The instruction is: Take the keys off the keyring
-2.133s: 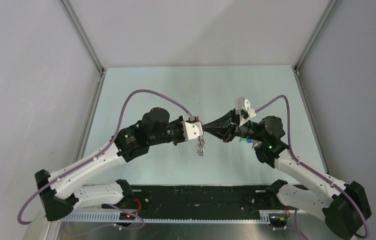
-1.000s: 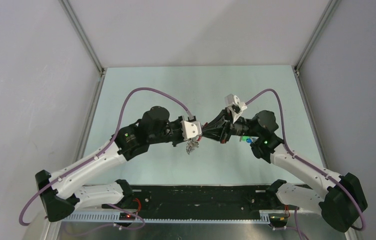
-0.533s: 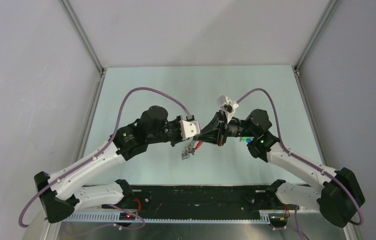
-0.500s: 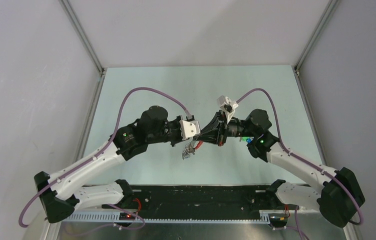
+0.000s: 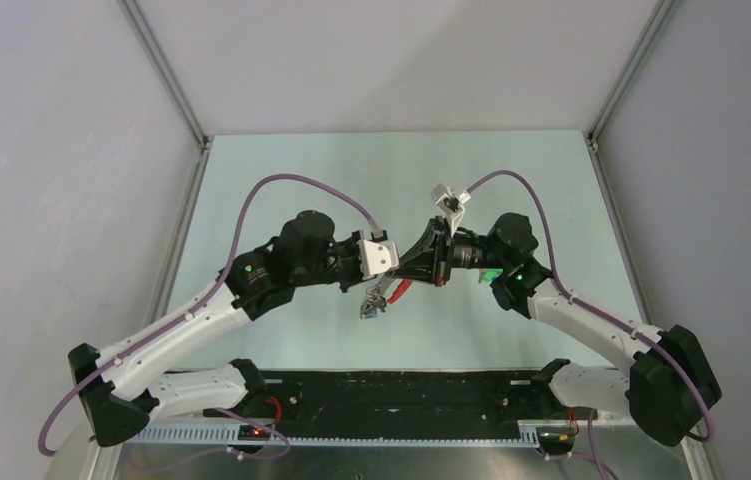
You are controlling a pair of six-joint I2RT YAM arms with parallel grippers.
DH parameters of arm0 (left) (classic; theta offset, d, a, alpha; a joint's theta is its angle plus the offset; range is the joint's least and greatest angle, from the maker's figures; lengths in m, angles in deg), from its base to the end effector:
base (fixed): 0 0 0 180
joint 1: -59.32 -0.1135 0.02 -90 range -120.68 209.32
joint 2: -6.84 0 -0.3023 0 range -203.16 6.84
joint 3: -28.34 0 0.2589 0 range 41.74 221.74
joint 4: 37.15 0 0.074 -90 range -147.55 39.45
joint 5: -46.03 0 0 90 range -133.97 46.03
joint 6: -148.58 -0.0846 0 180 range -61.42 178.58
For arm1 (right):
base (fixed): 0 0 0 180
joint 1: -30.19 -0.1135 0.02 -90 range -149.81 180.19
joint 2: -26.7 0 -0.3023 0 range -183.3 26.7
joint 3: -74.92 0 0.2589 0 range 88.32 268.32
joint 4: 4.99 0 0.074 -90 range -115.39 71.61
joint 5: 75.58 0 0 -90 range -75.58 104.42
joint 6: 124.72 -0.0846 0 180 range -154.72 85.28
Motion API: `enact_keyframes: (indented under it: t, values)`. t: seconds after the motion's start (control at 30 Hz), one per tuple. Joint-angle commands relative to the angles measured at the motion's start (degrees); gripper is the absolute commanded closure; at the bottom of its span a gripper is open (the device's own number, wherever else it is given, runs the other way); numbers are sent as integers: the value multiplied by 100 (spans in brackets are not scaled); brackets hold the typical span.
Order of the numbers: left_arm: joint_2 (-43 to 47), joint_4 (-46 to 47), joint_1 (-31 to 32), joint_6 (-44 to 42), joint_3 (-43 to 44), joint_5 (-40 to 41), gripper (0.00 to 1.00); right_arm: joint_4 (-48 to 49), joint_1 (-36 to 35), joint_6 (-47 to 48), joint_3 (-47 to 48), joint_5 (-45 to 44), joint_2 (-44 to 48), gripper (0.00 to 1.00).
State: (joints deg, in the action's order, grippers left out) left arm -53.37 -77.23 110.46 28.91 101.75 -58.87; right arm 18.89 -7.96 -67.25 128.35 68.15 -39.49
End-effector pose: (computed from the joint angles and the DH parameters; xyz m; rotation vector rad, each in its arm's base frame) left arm 0.1467 -0.2167 0.3646 1.4562 1.4564 -0.4986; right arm 0.1719 0.2218 0.3568 -0.9539 1.3913 1.6035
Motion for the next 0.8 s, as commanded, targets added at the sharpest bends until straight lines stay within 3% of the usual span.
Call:
enact_keyframes:
  t: [0.0,0.17,0.47,0.7,0.77]
  values:
    - [184,583,-34,-150,117,-2,100,363,218,-1023,174,176,-255,100]
    - [67,581,85,-259,70,231,100,645,380,-1921,260,294,-568,100]
    - [43,532,242,-451,-5,484,100,-408,338,-1443,634,194,-610,100]
    - [-35,511,253,-297,78,801,100,-1404,436,-302,636,-288,-26,69]
    - [-57,511,254,-269,102,870,100,-1753,522,281,637,-421,176,64]
